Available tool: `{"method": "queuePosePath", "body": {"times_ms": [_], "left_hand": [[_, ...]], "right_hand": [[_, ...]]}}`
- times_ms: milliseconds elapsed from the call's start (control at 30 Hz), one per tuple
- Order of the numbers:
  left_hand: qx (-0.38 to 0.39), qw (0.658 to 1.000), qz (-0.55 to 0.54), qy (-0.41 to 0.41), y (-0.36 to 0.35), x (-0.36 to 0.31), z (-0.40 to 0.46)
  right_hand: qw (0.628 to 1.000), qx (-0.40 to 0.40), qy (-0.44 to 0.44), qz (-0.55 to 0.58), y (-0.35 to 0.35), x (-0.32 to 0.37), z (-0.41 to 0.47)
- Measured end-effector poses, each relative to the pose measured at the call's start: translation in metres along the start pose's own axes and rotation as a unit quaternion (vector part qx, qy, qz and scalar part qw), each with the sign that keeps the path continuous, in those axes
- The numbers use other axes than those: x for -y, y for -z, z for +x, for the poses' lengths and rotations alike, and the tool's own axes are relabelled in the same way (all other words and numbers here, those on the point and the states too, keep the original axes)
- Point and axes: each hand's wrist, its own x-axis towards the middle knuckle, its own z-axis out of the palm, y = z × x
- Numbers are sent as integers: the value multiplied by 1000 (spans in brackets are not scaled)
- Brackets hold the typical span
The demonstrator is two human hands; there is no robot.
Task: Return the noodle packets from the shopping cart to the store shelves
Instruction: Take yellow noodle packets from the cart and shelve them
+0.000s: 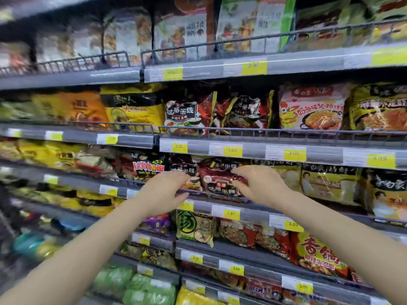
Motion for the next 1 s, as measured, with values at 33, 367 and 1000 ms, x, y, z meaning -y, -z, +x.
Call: {"method": "queuePosePath", "body": {"times_ms": [33, 367, 1000], "left_hand": [[8, 1000, 6, 23, 4, 8, -11], [35, 958, 35, 283, 18, 56, -157], [102, 720, 127, 675, 107, 4, -571]], "right_hand": [[1000, 5, 16, 7, -2, 9, 9], [977, 27, 192, 88, -37, 116, 73], [816, 45, 534, 218, -30, 538, 0]]}}
